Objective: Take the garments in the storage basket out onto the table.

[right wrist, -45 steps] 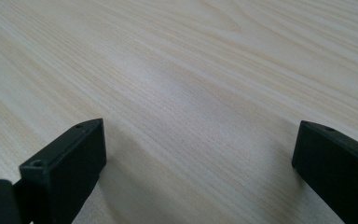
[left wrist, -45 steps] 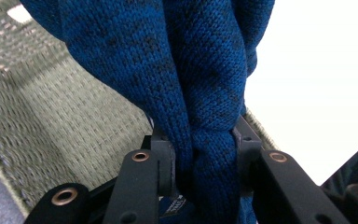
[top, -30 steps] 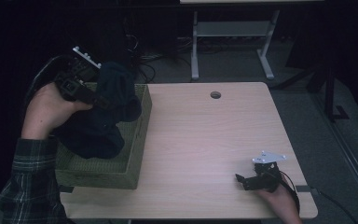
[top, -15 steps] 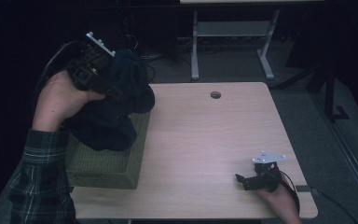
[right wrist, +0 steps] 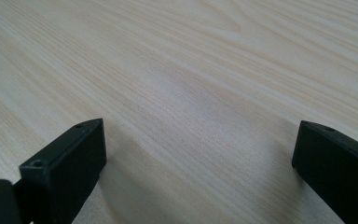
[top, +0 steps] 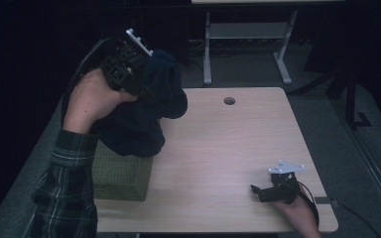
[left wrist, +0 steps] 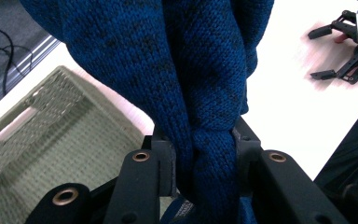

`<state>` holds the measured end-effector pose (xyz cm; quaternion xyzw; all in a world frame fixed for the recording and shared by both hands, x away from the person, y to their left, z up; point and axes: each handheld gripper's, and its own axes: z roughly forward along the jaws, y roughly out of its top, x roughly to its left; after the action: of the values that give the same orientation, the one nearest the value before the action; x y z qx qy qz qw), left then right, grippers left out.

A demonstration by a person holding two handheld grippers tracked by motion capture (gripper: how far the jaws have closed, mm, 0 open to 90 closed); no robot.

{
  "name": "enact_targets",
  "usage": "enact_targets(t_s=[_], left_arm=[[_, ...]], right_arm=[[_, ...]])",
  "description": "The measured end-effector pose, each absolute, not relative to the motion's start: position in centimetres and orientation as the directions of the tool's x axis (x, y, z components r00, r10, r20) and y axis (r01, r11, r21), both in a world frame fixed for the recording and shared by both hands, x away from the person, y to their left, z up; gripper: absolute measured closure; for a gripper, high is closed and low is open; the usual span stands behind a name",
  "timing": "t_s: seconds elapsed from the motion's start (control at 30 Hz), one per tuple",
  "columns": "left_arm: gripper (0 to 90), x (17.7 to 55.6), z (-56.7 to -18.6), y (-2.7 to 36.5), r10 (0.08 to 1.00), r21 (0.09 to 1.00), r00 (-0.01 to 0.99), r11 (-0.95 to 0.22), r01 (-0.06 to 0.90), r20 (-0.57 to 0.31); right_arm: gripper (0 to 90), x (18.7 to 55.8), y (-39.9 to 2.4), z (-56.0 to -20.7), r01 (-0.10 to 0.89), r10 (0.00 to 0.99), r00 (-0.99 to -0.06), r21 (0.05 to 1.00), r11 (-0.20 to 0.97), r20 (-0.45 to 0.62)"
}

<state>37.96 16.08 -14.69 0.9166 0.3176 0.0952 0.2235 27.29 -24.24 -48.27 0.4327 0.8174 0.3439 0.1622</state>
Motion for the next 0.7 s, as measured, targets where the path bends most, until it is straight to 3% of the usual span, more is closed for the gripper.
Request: enact_targets(t_s=[0.7], left_arm=[[69.3,39.0,-16.5,8.4,0.533,0.466,0.846,-0.751,0.468,0.010]], right_arm=[[2.5,27.3,-24.2,-48.3,0.597,0.819,-0.572,0.702,0.388,0.034]])
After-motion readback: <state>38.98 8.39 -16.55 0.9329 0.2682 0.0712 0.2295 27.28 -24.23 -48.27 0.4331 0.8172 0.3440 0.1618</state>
